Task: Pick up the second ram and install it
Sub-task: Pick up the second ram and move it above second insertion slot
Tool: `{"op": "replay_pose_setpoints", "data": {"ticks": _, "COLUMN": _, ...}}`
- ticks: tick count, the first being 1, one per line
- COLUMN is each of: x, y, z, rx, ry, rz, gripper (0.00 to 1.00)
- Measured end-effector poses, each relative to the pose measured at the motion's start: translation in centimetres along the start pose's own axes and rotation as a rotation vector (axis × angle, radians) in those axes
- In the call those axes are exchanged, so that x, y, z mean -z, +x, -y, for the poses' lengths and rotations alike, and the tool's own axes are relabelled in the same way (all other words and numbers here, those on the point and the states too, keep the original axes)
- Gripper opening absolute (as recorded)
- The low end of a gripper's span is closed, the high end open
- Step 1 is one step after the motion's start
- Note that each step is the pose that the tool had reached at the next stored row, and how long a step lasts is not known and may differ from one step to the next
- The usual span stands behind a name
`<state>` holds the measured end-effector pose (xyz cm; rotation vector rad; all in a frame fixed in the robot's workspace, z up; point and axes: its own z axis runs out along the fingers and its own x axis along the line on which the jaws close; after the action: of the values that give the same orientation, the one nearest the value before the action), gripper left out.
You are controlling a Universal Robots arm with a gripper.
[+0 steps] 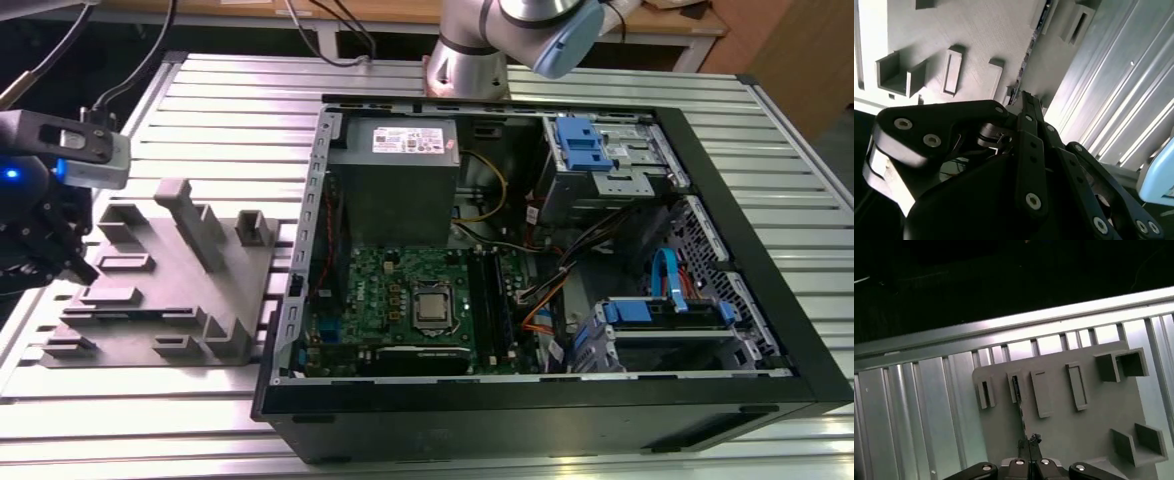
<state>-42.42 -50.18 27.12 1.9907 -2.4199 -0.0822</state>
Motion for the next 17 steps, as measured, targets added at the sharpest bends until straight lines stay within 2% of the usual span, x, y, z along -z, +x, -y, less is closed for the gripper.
{"op": "replay_pose_setpoints", "data": {"ticks": 8, "x": -0.39, "y": 0.01, "z": 0.03, "rx": 0.123, "ry": -0.0034, "rz": -0.0054, "gripper": 0.07}}
{"op": "replay_pose_setpoints", "data": {"ticks": 10, "x": -0.42, "y": 0.01, "z": 0.02, "rx": 0.142, "ry": -0.0043, "rz": -0.0044, "gripper": 0.07}}
{"op": "replay_pose_setpoints", "data": {"ticks": 12, "x": -0.45, "y": 0.01, "z": 0.05, "rx": 0.153, "ry": -0.0055, "rz": 0.0043, "gripper": 0.07}}
{"op": "replay_pose_setpoints", "data": {"ticks": 14, "x": -0.44, "y": 0.01, "z": 0.04, "rx": 0.161, "ry": -0.0079, "rz": 0.0214, "gripper": 0.07}}
{"op": "replay_pose_setpoints", "data": {"ticks": 17, "x": -0.44, "y": 0.00, "z": 0.04, "rx": 0.162, "ry": -0.0080, "rz": 0.0222, "gripper": 0.07}}
